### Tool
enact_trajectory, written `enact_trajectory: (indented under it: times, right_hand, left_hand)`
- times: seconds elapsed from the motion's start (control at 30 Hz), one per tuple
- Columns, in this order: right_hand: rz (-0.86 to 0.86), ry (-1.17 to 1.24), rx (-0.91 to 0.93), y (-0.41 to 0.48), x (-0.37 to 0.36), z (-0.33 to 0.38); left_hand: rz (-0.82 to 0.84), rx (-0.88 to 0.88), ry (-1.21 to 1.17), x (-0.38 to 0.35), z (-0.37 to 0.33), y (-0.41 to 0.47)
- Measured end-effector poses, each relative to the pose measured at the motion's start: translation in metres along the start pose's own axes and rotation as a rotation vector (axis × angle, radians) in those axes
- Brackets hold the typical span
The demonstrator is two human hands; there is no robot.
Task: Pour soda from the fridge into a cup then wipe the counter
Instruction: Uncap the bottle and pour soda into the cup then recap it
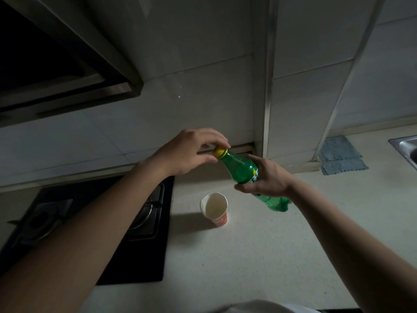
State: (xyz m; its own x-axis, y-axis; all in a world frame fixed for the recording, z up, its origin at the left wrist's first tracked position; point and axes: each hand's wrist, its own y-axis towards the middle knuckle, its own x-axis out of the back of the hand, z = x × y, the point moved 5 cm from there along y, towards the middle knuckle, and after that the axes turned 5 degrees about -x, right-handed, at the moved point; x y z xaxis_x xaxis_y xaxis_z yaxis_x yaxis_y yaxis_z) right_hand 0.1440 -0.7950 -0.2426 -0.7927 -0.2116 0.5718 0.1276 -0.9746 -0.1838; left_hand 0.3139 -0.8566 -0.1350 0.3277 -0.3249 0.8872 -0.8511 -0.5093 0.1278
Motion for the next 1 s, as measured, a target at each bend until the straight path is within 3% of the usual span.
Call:
enact_trajectory:
  times: [0.37, 1.0]
  right_hand:
    - [0.011, -0.022, 0.006, 0.002, -0.002, 0.004]
    - [-0.01, -0.041, 0.023, 0.002, 0.0, 0.004]
  left_hand:
    - [-0.024, 0.089, 0.004, 0.002, 0.005, -0.002]
    - [0.013, 0.028, 0.019, 0.008, 0.0, -0.006]
